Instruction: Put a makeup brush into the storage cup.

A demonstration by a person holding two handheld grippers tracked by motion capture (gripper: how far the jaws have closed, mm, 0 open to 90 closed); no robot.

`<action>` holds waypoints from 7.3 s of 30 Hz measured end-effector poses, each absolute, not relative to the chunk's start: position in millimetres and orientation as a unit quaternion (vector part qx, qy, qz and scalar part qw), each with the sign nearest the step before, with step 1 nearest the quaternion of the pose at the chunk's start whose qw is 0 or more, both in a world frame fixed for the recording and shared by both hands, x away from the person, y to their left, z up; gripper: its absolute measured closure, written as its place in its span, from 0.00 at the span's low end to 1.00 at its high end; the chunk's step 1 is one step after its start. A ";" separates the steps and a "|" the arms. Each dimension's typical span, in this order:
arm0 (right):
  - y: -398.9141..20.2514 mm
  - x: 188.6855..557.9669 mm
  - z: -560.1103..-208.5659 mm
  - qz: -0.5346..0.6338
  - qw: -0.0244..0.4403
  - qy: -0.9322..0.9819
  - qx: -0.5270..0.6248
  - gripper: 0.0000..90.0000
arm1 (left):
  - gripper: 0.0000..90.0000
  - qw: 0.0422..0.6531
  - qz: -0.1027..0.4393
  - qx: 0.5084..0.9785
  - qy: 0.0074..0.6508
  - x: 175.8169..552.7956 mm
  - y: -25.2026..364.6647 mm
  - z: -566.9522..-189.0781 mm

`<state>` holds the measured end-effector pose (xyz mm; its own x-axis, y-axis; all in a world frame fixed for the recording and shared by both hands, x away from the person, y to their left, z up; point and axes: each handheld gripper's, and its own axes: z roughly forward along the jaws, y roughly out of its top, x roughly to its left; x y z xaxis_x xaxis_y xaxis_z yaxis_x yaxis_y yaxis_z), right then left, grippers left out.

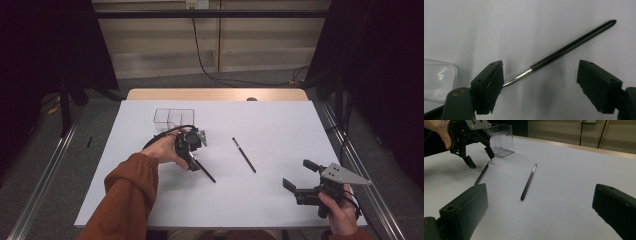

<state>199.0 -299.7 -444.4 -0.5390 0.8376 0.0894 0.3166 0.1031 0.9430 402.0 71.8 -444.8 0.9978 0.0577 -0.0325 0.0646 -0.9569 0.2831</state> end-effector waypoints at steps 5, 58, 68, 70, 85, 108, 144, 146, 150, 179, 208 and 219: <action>-299.6 199.0 -444.5 0.529 0.245 0.701 0.412 0.00 | 0.28 0.140 -0.014 0.990 0.024 404.4 66.2 -446.8; -299.5 199.1 -446.2 0.522 0.238 0.706 0.416 0.00 | 0.94 0.074 -0.026 0.995 0.062 405.0 55.1 -447.0; -299.9 199.1 -446.1 0.521 0.239 0.706 0.415 0.00 | 0.94 0.103 -0.032 0.989 0.102 406.4 62.9 -446.7; -300.1 199.2 -446.1 0.521 0.238 0.706 0.416 0.00 | 0.94 0.109 -0.041 0.987 0.112 407.3 65.3 -445.6; -300.4 198.9 -445.6 0.524 0.239 0.703 0.418 0.00 | 0.93 0.243 -0.042 0.953 0.174 409.4 101.5 -425.1; -300.6 199.3 -445.3 0.526 0.240 0.703 0.415 0.00 | 0.93 0.378 0.011 0.892 0.246 388.7 136.6 -413.1; -299.1 201.0 -444.3 0.531 0.237 0.701 0.413 0.00 | 0.93 0.488 0.015 0.837 0.247 321.4 177.4 -402.4; -298.8 200.8 -444.2 0.532 0.237 0.701 0.412 0.00 | 0.93 0.496 0.010 0.833 0.244 317.7 176.2 -401.0; -298.8 200.3 -443.8 0.533 0.237 0.701 0.411 0.00 | 0.93 0.494 0.007 0.838 0.234 309.4 173.6 -400.8; -290.2 201.8 -442.5 0.543 0.230 0.715 0.377 0.00 | 0.93 0.444 -0.045 0.876 0.185 286.8 145.3 -398.4; -241.6 217.6 -424.8 0.522 0.127 0.799 0.272 0.00 | 0.93 0.329 -0.069 0.934 0.125 287.0 130.4 -380.3; -215.1 229.8 -418.1 0.495 0.108 0.825 0.250 0.00 | 0.93 0.282 -0.073 0.953 0.085 289.9 104.8 -381.4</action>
<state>229.8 -215.1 -418.1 -0.8521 0.5187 0.0701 0.3055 0.3842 0.8712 289.9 104.8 -381.4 0.9748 0.1214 -0.1871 0.2037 -0.8266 0.5246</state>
